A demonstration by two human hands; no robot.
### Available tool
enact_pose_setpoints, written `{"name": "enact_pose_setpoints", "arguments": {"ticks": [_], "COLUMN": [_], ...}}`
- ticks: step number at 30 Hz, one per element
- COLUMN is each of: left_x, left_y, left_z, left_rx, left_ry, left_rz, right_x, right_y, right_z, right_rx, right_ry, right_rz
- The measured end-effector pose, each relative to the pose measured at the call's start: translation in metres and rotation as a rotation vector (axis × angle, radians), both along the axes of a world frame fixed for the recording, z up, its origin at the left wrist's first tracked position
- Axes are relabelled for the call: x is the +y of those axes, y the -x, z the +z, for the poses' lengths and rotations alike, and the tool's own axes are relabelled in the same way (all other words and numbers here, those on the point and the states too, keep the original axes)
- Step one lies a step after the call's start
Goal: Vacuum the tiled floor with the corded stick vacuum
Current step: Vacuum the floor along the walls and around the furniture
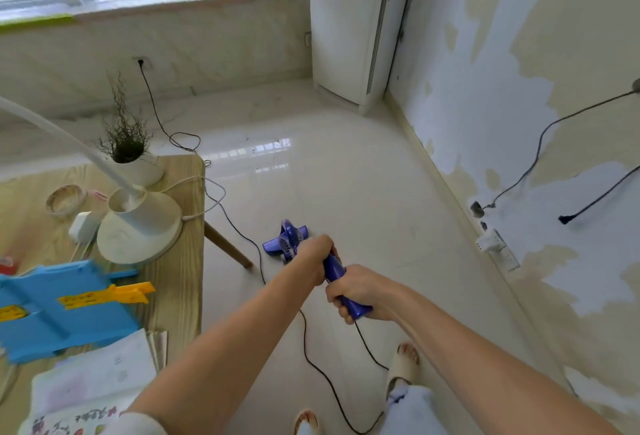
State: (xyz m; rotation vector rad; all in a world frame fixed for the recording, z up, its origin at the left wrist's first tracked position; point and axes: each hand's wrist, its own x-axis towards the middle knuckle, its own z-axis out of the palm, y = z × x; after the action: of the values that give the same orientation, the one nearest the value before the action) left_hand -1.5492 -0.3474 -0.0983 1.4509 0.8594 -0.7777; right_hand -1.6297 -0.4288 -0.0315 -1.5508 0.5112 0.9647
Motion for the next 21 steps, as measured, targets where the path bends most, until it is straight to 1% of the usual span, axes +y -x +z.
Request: {"name": "enact_pose_setpoints", "arguments": {"ticks": [6, 9, 11, 13, 15, 19, 21], "left_x": [-0.02, -0.042, -0.052, -0.065, -0.072, -0.076, -0.071], "left_y": [-0.104, -0.159, -0.182, -0.22, -0.245, -0.287, -0.314], "left_z": [0.003, 0.003, 0.008, 0.014, 0.017, 0.01, 0.01], "left_rx": [-0.01, -0.024, -0.044, -0.063, -0.057, -0.027, -0.009], "left_ry": [-0.082, -0.111, -0.105, -0.056, -0.061, -0.05, -0.114], "left_rz": [0.075, 0.196, 0.223, 0.306, 0.362, 0.399, 0.395], "right_x": [-0.03, -0.054, -0.066, -0.082, -0.092, -0.096, -0.093], "right_y": [-0.117, -0.18, -0.206, -0.25, -0.281, -0.328, -0.359], "right_z": [-0.015, -0.025, -0.02, -0.013, -0.013, -0.009, -0.004], "right_rx": [-0.026, -0.035, -0.034, -0.045, -0.037, 0.003, -0.002], "right_ry": [-0.058, -0.062, -0.072, -0.088, -0.063, -0.075, -0.062], "right_rz": [0.095, 0.169, 0.178, 0.235, 0.292, 0.356, 0.394]}}
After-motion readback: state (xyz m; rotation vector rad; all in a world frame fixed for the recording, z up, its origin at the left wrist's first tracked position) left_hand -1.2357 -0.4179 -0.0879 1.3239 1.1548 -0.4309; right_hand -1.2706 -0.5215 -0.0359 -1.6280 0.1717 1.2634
